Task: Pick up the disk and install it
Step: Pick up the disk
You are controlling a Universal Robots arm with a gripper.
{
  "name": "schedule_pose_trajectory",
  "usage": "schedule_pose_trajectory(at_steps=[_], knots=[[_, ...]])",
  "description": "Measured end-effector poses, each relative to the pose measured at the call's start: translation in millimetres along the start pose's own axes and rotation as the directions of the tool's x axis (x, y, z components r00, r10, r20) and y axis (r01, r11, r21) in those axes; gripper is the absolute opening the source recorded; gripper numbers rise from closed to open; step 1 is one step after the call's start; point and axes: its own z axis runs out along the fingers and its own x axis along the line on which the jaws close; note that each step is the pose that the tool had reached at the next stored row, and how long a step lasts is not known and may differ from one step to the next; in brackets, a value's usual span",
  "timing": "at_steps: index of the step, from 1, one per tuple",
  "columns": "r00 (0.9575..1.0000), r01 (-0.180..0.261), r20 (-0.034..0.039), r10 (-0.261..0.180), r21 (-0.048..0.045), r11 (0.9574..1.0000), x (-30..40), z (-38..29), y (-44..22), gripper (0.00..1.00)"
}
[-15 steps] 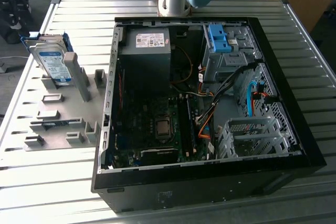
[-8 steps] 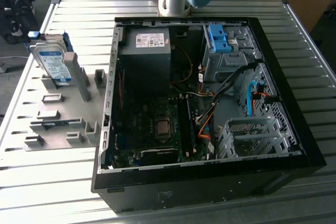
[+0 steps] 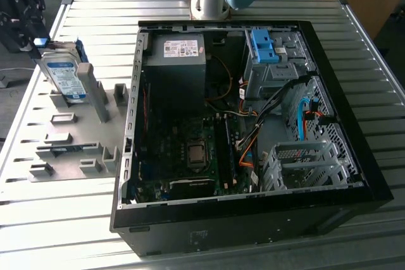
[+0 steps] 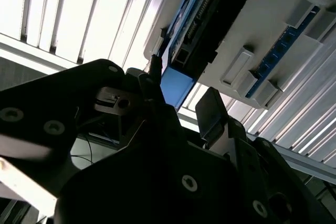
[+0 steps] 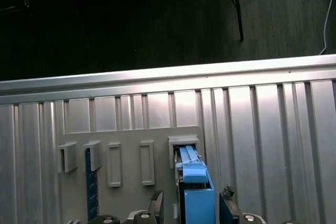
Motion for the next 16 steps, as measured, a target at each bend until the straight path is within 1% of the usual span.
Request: schedule_pose_trajectory(at_steps=[4,9,13,16], knots=[[1.0,0.004,0.0001,-0.004,0.0002,1.0,0.2,6.9,0.9,0.53],[1.0,0.004,0.0001,-0.004,0.0003,1.0,0.2,7.6,0.8,0.53],[1.0,0.004,0.0001,-0.004,0.0002,1.0,0.3,13.4,0.9,0.53],[1.0,0.004,-0.0001,-0.004,-0.0001,1.0,0.3,15.0,0.9,0.52]])
